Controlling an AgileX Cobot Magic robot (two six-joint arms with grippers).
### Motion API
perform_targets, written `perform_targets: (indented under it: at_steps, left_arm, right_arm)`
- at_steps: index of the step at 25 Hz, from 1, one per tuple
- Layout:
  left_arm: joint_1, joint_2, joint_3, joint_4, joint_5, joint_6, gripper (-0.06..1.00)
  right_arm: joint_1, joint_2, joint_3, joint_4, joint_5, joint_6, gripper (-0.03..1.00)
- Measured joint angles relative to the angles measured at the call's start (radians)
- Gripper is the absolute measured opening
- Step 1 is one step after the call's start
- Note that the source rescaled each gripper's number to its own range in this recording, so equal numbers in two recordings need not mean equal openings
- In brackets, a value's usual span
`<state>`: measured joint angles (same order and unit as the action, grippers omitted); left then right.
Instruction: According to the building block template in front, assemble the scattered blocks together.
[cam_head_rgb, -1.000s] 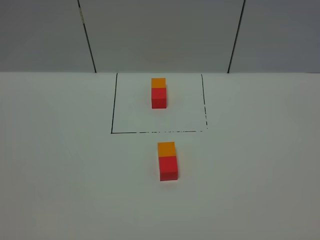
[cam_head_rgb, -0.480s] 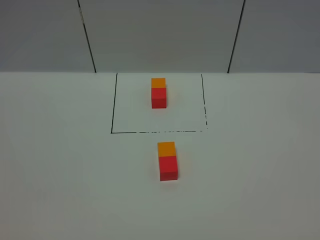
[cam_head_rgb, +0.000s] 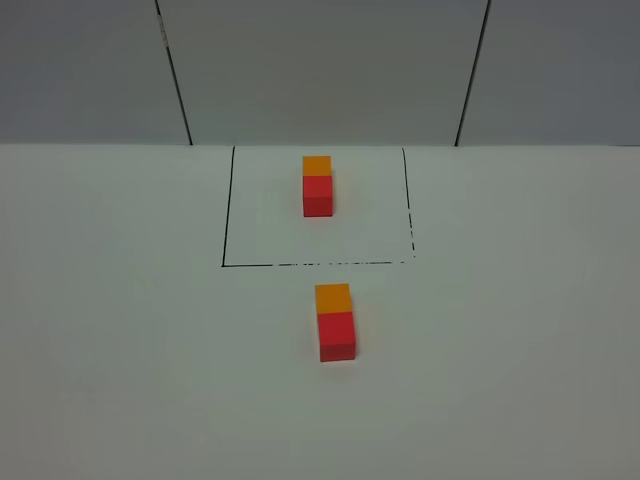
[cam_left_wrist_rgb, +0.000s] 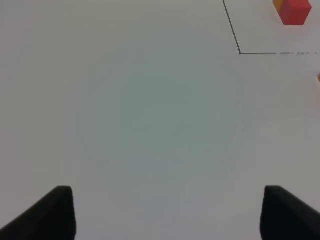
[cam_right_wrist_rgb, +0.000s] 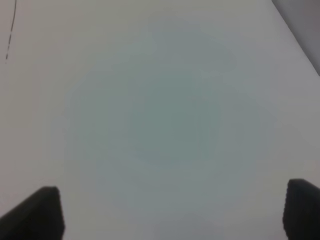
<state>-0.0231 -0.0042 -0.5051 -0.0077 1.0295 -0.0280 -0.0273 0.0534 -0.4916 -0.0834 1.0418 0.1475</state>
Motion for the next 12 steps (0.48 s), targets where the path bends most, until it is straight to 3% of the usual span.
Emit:
perform_targets:
  at_steps: [12]
  left_arm:
    - [0.0, 0.0, 0.0, 0.0, 0.0, 0.0, 0.71]
  right_arm:
    - [-0.001, 0.0, 0.0, 0.0, 0.001, 0.002, 0.76]
